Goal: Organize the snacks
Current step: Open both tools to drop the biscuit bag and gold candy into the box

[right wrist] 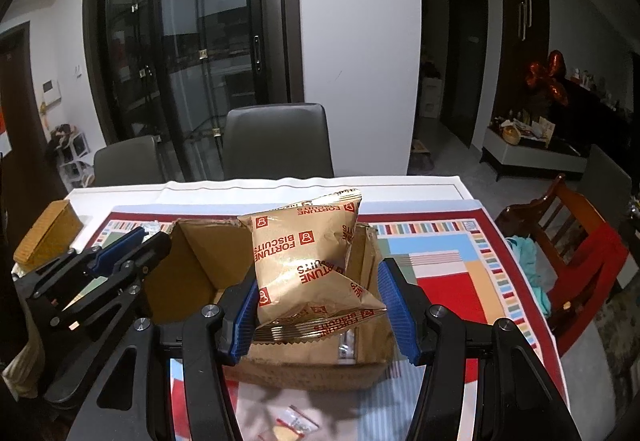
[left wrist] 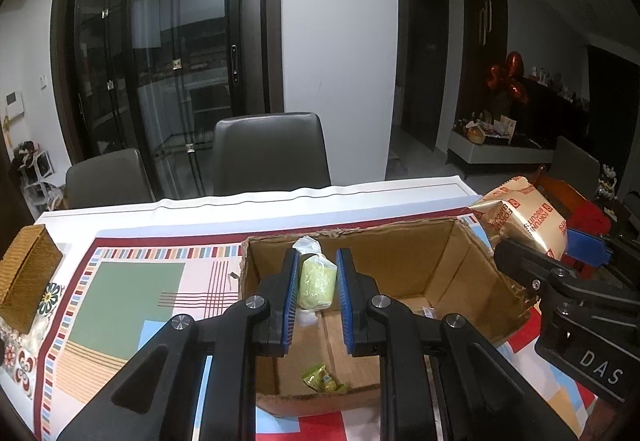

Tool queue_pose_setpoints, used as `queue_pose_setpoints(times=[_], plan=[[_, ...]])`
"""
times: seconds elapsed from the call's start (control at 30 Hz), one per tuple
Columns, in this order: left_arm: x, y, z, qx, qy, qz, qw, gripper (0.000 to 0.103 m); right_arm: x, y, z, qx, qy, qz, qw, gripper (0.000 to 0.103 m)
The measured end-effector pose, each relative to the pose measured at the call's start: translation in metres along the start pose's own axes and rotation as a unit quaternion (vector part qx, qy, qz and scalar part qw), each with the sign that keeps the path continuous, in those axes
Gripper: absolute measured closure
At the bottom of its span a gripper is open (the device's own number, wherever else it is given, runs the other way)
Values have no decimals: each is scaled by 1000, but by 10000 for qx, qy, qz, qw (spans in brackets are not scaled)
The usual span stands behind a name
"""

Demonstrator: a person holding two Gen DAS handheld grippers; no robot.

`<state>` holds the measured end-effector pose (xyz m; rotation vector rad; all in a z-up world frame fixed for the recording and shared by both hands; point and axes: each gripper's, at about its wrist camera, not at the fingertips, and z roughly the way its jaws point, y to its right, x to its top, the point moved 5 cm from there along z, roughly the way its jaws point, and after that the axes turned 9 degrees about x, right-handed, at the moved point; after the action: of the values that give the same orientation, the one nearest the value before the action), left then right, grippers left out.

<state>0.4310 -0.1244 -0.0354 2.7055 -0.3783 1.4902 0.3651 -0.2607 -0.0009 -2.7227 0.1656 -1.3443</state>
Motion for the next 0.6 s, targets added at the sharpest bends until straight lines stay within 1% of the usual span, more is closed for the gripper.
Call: queue_pose_setpoints(times=[0.37, 0.43, 0.53, 0.57, 0.6], plan=[[-5, -1, 21, -55, -211, -21, 9998, 83, -1, 0, 25, 8, -224, -2, 9997, 45], [-6, -1, 22, -56, -236, -26, 9997, 76, -2, -2, 26, -3, -236, -28, 9997, 44], [-7, -3, 23, -13, -238, -13, 9997, 69, -3, -3, 29, -30, -281, -65, 9996, 42], [-8, -4, 23, -11, -244, -19, 9997, 67, -3, -3, 30, -34, -291, -68, 9995, 39], [-7, -4, 23, -10, -253, -26, 9997, 61, -3, -4, 30, -52, -287, -73, 9995, 35]])
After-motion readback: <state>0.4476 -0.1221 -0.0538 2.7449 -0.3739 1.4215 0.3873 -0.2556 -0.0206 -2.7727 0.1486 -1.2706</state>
